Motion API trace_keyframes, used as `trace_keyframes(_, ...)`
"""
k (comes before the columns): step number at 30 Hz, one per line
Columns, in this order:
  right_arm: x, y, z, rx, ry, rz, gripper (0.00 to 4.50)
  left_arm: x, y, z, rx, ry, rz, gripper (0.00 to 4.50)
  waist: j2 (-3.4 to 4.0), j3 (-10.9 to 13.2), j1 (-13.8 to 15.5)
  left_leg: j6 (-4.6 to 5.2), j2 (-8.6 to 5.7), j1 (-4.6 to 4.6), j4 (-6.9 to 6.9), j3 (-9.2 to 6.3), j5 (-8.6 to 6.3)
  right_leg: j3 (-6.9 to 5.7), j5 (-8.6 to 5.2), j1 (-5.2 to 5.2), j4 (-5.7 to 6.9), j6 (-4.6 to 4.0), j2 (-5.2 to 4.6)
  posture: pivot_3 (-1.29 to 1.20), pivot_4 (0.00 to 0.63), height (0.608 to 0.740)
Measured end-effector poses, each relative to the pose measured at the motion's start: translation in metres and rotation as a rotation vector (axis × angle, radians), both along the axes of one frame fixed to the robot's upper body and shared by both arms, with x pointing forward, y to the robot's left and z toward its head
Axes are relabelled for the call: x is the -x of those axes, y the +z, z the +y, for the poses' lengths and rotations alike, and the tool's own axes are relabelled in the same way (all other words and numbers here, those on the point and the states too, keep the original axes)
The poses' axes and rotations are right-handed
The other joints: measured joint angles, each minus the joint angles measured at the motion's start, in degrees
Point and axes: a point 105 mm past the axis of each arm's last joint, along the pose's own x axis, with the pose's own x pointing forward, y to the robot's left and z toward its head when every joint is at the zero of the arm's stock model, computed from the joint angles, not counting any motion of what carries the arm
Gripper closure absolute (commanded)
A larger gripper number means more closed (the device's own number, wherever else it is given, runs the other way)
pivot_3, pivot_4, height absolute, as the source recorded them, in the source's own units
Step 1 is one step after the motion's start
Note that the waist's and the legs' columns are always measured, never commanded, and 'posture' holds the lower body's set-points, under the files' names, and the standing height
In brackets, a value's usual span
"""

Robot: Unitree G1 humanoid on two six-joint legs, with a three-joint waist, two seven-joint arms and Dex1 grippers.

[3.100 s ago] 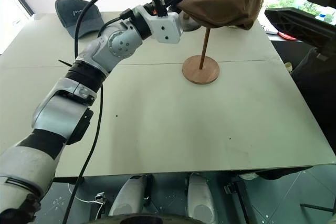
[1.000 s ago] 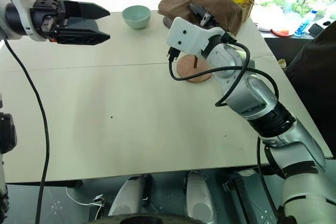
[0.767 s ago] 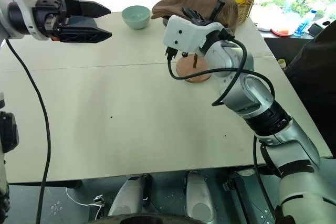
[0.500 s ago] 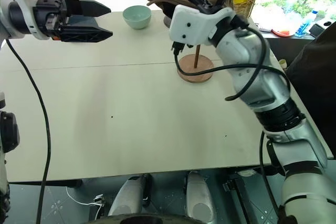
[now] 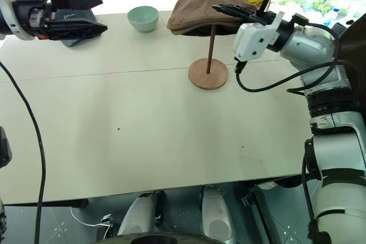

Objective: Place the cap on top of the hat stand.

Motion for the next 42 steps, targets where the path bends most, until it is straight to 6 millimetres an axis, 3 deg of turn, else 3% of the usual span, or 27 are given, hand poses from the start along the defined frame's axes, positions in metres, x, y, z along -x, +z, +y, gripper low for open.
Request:
trace_keyframes(6, 0.003, -0.005, -0.004, 0.018, 0.033, 0.012, 4.48, 0.002, 0.004, 0.002, 0.017, 0.011, -0.005, 0.00, 0.01, 0.00, 0.02, -0.01, 0.00, 0.01, 0.01, 0.00, 0.00, 0.01, 0.00, 0.00, 0.02, 0.00, 0.01, 0.00, 0.150, 0.740)
trace_keyframes(7, 0.003, -0.006, -0.004, 0.007, 0.039, 0.026, 3.68, 0.002, 0.004, 0.002, 0.019, 0.013, -0.006, 0.00, 0.01, 0.00, 0.07, -0.01, 0.00, 0.01, 0.01, 0.00, 0.01, 0.01, 0.00, 0.01, 0.02, 0.00, 0.01, 0.00, 0.150, 0.740)
trace_keyframes(14, -0.004, -0.020, -0.012, -0.080, -0.019, 0.171, 0.26, -0.002, 0.003, 0.000, 0.038, 0.010, 0.000, 0.00, 0.01, 0.00, 0.41, -0.02, -0.02, 0.00, 0.08, 0.00, 0.01, 0.02, 0.00, 0.04, 0.04, 0.00, -0.01, 0.00, 0.150, 0.740)
trace_keyframes(21, 0.013, -0.023, -0.037, -0.091, -0.143, 0.216, 0.26, -0.008, 0.001, -0.004, 0.046, -0.018, 0.008, 0.00, 0.01, 0.00, 0.65, -0.02, -0.02, 0.00, 0.08, -0.01, 0.01, 0.01, 0.00, 0.05, 0.04, 0.00, 0.00, 0.00, 0.150, 0.740)
trace_keyframes(28, 0.055, -0.032, -0.064, -0.138, -0.260, 0.399, 0.26, -0.015, -0.005, -0.004, 0.050, -0.024, 0.018, 0.00, 0.01, -0.01, 0.85, -0.02, -0.02, 0.03, 0.14, 0.00, 0.01, 0.02, 0.00, 0.10, 0.07, 0.00, 0.00, 0.00, 0.150, 0.740)
trace_keyframes(34, 0.083, -0.016, -0.089, -0.238, -0.289, 0.794, 0.26, -0.016, -0.014, 0.003, 0.043, -0.017, 0.043, 0.00, 0.01, -0.01, 0.71, 0.00, 0.00, 0.45, 0.13, 0.01, 0.00, 0.03, -0.11, 0.51, -0.01, -0.19, -0.01, 0.00, 0.150, 0.740)
trace_keyframes(39, 0.092, -0.001, -0.117, -0.345, -0.270, 1.125, 0.26, -0.011, -0.018, 0.015, 0.017, 0.013, 0.050, 0.00, 0.01, 0.00, 0.65, 0.00, 0.01, 0.69, 0.01, 0.08, -0.01, 0.03, -0.33, 0.68, -0.10, -0.46, -0.08, 0.00, 0.150, 0.740)
trace_keyframes(42, 0.095, 0.012, -0.122, -0.392, -0.184, 1.243, 0.26, -0.004, -0.015, 0.028, 0.008, 0.048, 0.041, 0.00, 0.02, 0.01, 0.28, 0.01, 0.03, 0.76, -0.04, 0.12, -0.03, 0.05, -0.38, 0.67, -0.10, -0.49, -0.08, 0.00, 0.150, 0.740)
